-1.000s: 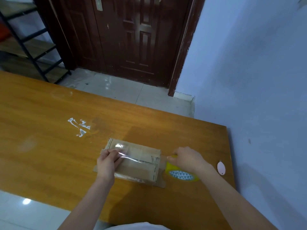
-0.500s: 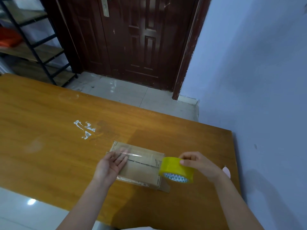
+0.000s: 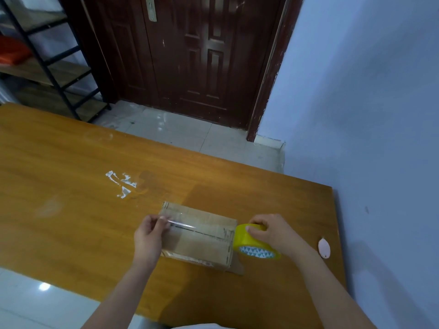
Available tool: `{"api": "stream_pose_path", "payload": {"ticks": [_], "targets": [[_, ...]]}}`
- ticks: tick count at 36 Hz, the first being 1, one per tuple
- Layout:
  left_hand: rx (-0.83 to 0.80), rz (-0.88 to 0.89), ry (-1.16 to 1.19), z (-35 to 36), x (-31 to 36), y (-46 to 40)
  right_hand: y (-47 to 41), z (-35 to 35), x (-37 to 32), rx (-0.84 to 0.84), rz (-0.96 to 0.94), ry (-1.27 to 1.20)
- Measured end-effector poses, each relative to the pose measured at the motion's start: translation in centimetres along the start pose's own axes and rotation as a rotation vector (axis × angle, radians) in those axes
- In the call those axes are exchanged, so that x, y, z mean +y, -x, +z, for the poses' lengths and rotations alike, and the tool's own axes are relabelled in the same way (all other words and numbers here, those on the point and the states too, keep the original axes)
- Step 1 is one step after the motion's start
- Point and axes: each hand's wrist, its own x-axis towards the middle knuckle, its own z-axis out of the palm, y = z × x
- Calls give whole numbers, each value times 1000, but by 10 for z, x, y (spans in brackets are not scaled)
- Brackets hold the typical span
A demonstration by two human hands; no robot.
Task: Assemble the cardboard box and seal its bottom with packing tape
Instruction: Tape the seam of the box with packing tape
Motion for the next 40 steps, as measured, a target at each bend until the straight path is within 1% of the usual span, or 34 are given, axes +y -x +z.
{"api": "stream_pose_path", "payload": {"ticks": [4,7,11,13,17,24,27,35,40], "targets": [[34,-75,133,0,-2,-4,-6,2,-16,-21,-19,162],[29,-89,157,1,-2,-3,-8,1,-28,-53,-13,285],[103,-103,199,1,2,-4,-12,-2,-40,-71,55,466],[112,-87,189,-3,3,-7,-10,-5,-40,-76,100,569],[73,-94,241,1,5,-8,-5,-13,-38,-58,135,600],[69,-106,284,11,7,-7,-10,-7,-40,-179,271,634],[79,-108,304,10,7,-5,-13,-3,-38,-193,308,622],[102,-108,306,9,6,-4,-23,6,-34,-120,309,617],[58,-94,321,5,10,-4,-27,13,-30,-110,261,578]]}}
